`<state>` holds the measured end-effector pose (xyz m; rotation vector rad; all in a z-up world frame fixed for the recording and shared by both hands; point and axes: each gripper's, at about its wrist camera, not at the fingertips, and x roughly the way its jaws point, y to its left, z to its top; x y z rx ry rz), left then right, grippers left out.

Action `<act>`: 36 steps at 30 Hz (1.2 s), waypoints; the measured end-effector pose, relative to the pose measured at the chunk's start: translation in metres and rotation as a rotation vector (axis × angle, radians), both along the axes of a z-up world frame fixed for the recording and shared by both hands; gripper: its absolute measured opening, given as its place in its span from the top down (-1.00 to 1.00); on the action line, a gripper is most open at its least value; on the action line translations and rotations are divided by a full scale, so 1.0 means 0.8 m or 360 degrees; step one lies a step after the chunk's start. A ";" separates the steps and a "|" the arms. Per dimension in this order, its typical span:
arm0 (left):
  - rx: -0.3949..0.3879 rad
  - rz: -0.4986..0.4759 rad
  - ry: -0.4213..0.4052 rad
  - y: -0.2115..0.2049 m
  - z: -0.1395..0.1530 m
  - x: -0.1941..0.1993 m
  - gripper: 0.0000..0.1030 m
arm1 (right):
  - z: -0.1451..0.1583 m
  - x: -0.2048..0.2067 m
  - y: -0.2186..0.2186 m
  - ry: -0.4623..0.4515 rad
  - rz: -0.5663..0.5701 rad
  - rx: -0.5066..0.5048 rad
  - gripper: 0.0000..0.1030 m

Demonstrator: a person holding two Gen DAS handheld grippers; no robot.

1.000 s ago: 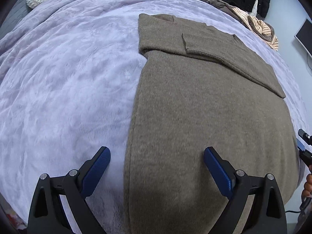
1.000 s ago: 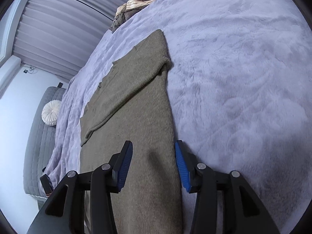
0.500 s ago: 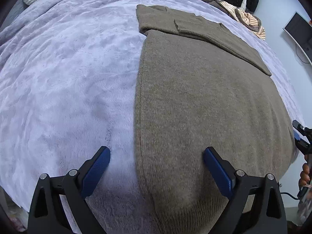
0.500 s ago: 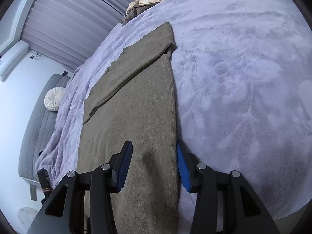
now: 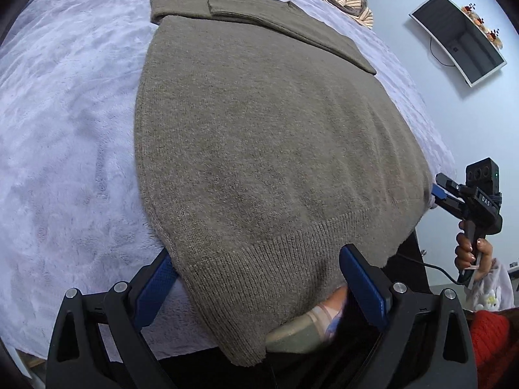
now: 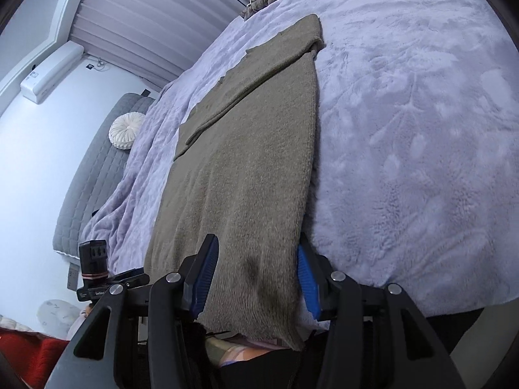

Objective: Fold small clothes
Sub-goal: 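Grasp the hem with the left gripper while the right gripper grasps the hem, lifting toward the collar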

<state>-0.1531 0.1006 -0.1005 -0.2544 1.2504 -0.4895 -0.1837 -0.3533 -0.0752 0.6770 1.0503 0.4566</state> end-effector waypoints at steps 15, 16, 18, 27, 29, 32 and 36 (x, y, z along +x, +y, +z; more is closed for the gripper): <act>-0.0407 0.0156 -0.0030 0.026 0.033 0.009 0.71 | -0.013 -0.009 0.023 -0.0043 0.0089 0.0572 0.84; -0.0434 0.0169 -0.0063 0.028 0.044 0.013 0.71 | -0.009 -0.006 0.020 -0.0064 0.0074 0.0620 0.84; -0.0474 0.0187 -0.0134 0.031 0.066 0.024 0.71 | 0.002 0.004 0.016 -0.0115 0.0057 0.0717 0.84; -0.0527 0.0246 -0.0478 0.045 0.171 0.126 0.71 | 0.091 0.110 0.013 -0.0397 0.0108 0.0894 0.84; -0.0506 0.0255 -0.0526 0.039 0.184 0.158 0.71 | 0.113 0.141 0.015 -0.0446 0.0129 0.0874 0.84; -0.0498 0.0266 -0.0549 0.033 0.199 0.214 0.71 | 0.137 0.197 0.012 -0.0477 0.0138 0.0826 0.84; -0.0408 0.0285 -0.0532 0.018 0.186 0.295 0.71 | 0.131 0.282 0.008 -0.0405 0.0070 0.0820 0.84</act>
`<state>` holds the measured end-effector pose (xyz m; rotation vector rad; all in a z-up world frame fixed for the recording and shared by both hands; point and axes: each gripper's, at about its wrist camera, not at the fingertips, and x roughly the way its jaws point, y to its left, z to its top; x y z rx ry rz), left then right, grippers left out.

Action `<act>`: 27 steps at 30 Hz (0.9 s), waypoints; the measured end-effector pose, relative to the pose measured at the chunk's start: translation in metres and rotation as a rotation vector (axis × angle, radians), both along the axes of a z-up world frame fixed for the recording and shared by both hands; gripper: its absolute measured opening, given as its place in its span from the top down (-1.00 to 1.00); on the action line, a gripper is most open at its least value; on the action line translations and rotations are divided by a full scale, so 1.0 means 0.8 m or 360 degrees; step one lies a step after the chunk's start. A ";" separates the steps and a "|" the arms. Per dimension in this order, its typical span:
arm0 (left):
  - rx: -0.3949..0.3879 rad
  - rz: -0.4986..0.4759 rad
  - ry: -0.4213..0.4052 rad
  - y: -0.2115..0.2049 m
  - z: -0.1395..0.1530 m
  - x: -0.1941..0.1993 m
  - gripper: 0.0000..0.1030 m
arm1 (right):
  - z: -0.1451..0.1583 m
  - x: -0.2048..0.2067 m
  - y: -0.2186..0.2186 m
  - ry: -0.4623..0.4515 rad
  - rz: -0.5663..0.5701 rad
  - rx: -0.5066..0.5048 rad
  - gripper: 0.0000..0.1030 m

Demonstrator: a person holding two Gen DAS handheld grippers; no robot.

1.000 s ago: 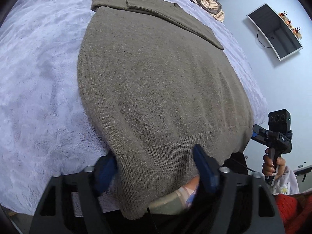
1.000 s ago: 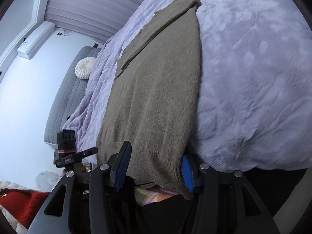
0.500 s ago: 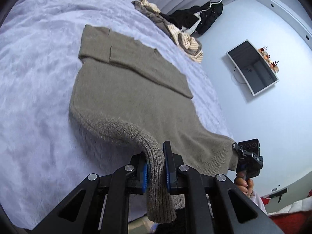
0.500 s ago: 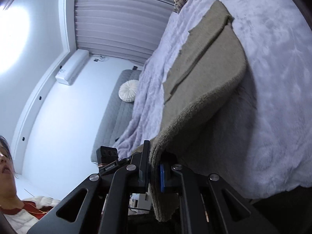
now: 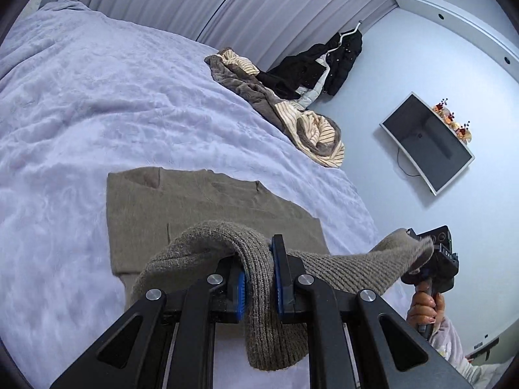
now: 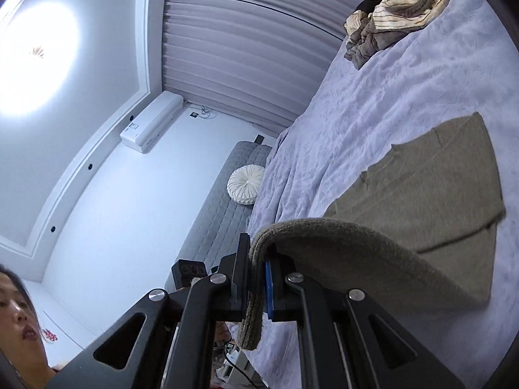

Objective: Fold small clothes
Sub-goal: 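Grasp the hem with the left gripper while the right gripper grasps the hem, lifting toward the collar, then lay the held hem onto the collar and open both grippers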

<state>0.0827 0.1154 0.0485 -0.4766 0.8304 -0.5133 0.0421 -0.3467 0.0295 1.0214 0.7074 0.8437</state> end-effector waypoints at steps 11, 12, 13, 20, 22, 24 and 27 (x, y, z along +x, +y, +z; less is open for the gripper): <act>0.0253 0.0159 0.0453 -0.018 -0.180 0.158 0.70 | -0.193 0.164 -0.022 0.0627 -0.0264 -0.0044 0.84; 0.0250 0.0166 0.0488 -0.018 -0.192 0.164 0.59 | -0.206 0.168 -0.024 0.0664 -0.0285 -0.0030 0.84; 0.0224 0.0165 0.0488 -0.017 -0.197 0.165 0.56 | -0.218 0.170 -0.026 0.0693 -0.0302 -0.0010 0.83; 0.0127 0.0169 0.0397 -0.001 -0.170 0.147 0.55 | -0.228 0.165 -0.031 0.0723 -0.0309 0.0023 0.67; 0.0160 0.0164 0.0317 0.003 -0.151 0.132 -0.07 | -0.211 0.151 -0.030 0.0656 -0.0296 -0.0017 0.22; 0.0294 0.0228 0.0189 0.008 -0.135 0.112 -0.84 | -0.193 0.134 -0.032 0.0578 -0.0305 -0.0157 0.17; 0.0416 0.0130 0.0130 0.011 -0.128 0.095 -0.84 | -0.169 0.106 -0.033 0.0488 -0.0367 -0.0454 0.39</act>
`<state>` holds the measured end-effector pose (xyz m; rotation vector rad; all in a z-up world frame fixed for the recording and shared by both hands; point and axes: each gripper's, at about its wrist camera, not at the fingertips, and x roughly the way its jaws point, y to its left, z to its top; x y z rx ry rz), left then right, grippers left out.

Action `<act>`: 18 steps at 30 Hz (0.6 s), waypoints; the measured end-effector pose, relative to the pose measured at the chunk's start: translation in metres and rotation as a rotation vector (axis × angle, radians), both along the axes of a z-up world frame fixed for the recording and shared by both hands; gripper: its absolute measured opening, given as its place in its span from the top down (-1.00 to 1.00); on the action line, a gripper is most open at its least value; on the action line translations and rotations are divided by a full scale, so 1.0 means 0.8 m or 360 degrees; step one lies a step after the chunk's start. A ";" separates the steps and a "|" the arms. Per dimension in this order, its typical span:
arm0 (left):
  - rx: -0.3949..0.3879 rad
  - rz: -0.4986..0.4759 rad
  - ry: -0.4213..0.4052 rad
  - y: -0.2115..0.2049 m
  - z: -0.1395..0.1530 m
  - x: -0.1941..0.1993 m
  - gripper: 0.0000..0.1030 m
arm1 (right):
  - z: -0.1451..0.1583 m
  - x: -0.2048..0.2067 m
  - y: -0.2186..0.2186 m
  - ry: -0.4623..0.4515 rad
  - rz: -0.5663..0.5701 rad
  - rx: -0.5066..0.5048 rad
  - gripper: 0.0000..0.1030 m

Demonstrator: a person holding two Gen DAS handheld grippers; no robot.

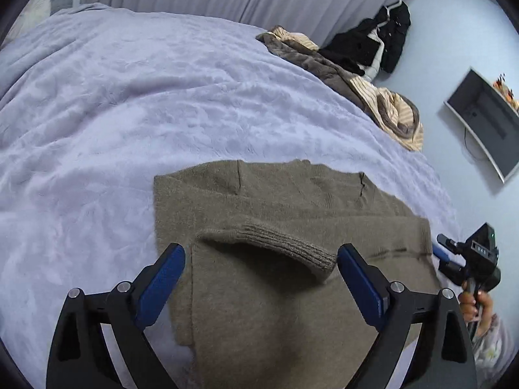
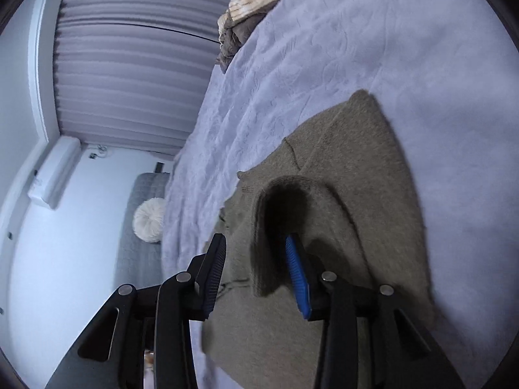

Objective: Fold small clothes
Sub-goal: 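Lay the held hem onto the collar and open both grippers, then withdraw both open grippers from the half-folded sweater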

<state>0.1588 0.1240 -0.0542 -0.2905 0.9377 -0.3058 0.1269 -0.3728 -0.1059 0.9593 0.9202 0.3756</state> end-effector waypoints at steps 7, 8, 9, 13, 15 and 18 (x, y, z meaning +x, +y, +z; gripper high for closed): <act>-0.0027 -0.0306 0.0158 -0.046 -0.031 0.007 -0.84 | 0.013 0.011 0.037 0.0003 0.0234 -0.0416 0.71; -0.0058 -0.0335 0.0167 -0.055 -0.033 0.010 -0.84 | 0.014 0.021 0.050 0.0000 0.0285 -0.0435 0.71; -0.0101 -0.0366 0.0181 -0.065 -0.035 0.018 -0.84 | 0.011 0.030 0.063 0.0005 0.0340 -0.0455 0.71; -0.0059 -0.0216 0.0081 -0.084 -0.029 0.055 -0.84 | 0.002 0.078 0.085 0.0000 0.0356 -0.0448 0.71; -0.0041 0.0002 0.0016 -0.070 -0.022 0.077 -0.84 | 0.005 0.094 0.070 -0.0024 0.0223 -0.0335 0.70; 0.0005 0.0380 -0.0072 -0.033 -0.003 0.096 -0.84 | 0.009 0.113 0.040 -0.0044 -0.0023 -0.0150 0.64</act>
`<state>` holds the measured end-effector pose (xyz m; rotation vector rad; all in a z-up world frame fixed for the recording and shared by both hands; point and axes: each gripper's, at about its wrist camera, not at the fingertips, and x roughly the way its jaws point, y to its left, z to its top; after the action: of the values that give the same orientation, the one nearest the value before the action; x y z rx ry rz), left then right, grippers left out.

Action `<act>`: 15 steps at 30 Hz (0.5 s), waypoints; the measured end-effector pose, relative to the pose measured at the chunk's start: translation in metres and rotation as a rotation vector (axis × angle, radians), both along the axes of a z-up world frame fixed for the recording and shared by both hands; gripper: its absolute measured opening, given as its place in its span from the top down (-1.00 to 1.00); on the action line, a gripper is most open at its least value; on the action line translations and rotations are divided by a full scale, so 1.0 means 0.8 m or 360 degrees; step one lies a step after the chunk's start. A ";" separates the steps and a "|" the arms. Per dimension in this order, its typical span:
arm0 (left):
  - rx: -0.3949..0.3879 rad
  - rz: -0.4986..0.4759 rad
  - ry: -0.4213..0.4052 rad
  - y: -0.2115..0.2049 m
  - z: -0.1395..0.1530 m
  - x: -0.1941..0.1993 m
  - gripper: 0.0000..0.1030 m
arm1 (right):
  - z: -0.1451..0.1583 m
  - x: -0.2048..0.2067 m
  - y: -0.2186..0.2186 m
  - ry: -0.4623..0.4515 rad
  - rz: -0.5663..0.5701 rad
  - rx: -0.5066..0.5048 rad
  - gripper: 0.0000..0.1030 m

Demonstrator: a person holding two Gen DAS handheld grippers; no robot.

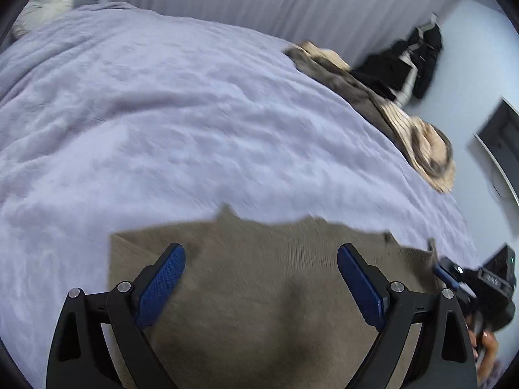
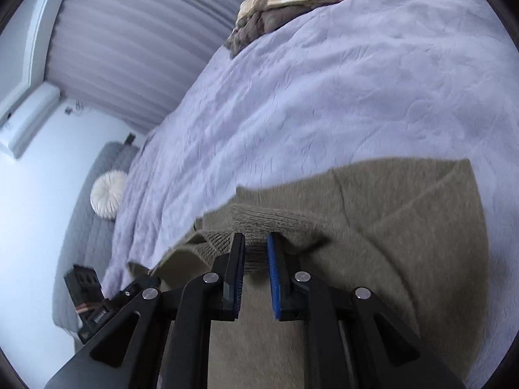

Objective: Fold small clothes
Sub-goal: 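Withdraw both open grippers from the half-folded sweater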

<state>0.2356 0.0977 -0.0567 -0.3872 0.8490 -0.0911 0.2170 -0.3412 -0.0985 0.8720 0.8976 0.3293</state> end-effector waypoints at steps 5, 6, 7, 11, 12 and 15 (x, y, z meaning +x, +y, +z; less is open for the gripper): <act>0.0049 -0.0059 -0.0065 0.013 0.021 -0.012 -0.84 | 0.026 -0.007 -0.013 -0.0080 -0.0021 -0.0057 0.29; 0.0076 -0.0107 -0.0044 0.006 0.016 -0.013 -0.84 | 0.030 -0.008 -0.003 -0.0095 0.0031 -0.0134 0.29; 0.0097 -0.0147 -0.0019 -0.004 0.008 -0.015 -0.84 | 0.032 -0.006 0.009 -0.0097 0.0082 -0.0185 0.29; 0.0118 -0.0164 0.0121 -0.021 -0.041 -0.009 -0.84 | 0.006 -0.002 0.029 -0.0008 0.0137 -0.0282 0.29; 0.0146 -0.0133 0.0156 -0.020 -0.056 -0.008 -0.84 | -0.004 -0.003 0.032 0.0019 0.0113 -0.0333 0.30; 0.0135 -0.0126 0.0147 0.000 -0.082 -0.011 -0.84 | -0.033 -0.009 0.005 0.0037 0.0022 -0.0388 1.00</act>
<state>0.2266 0.0977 -0.1224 -0.2798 0.9564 -0.1109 0.2097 -0.3370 -0.1248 0.6458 0.9439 0.2164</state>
